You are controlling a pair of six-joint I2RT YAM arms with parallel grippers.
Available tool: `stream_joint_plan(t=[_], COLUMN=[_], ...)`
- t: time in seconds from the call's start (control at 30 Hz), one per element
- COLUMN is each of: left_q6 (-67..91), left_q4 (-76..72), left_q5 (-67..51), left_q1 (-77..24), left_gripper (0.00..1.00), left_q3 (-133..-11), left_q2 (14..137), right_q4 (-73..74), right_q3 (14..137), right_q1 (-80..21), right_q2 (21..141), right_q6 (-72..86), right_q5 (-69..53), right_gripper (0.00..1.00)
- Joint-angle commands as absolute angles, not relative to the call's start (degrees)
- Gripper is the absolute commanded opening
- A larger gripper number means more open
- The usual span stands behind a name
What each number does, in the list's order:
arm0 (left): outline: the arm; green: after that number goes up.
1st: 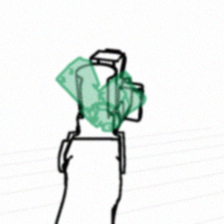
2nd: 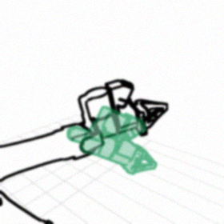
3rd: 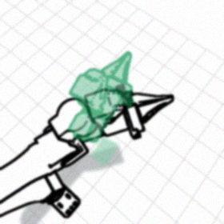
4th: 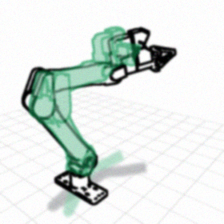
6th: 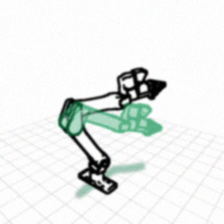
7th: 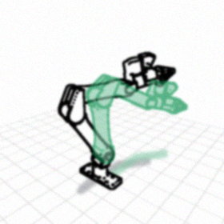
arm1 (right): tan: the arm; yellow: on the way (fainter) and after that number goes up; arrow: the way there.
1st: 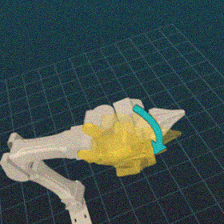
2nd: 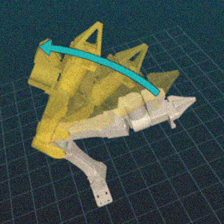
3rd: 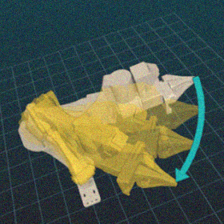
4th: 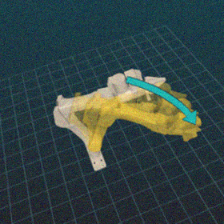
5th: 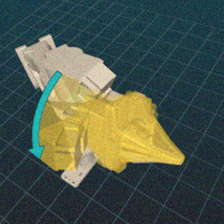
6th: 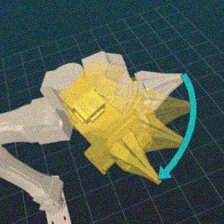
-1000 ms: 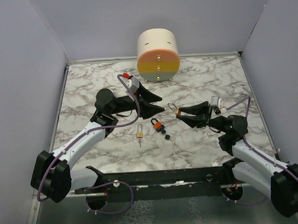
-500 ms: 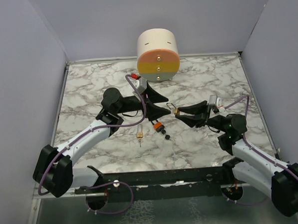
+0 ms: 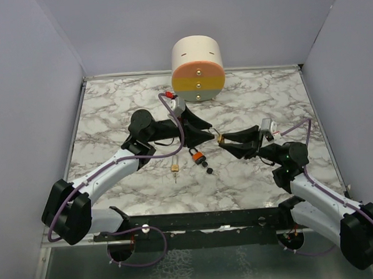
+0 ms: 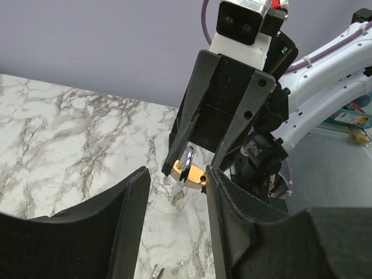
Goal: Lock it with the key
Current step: Lock the lock.
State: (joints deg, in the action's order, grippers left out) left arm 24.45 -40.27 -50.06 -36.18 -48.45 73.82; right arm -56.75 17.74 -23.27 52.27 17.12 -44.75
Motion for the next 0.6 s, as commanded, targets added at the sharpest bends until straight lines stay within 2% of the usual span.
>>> stream_joint_plan(t=[0.0,0.23,0.3,0.47,0.57], left_q6=[23.9,24.0,24.1,24.1,24.0], left_q4=[-41.7,-41.7,-41.7,-41.7,-41.7], left_q5=[-49.4,-48.4,-47.9,-47.2,-47.2], left_q1=[-36.6,-36.6,-36.6,-36.7,-36.7], left_gripper=[0.43,0.22,0.21,0.31,0.32], left_q3=[-50.3,-50.5,-50.4,-50.2,-50.1], left_q2=[74.5,74.3,73.9,72.8,72.6], right_q4=[-56.5,-55.7,-55.3,-55.2,-55.0], right_q3=[20.3,20.2,20.1,20.0,20.2], right_q1=[-23.7,-23.9,-24.0,-24.0,-24.1], right_q2=[52.1,52.0,52.0,51.9,51.9], right_q6=[16.2,15.6,15.3,15.3,15.2], right_q5=[-43.0,-42.3,-42.1,-41.9,-41.9], right_gripper=[0.01,0.01,0.01,0.01,0.01])
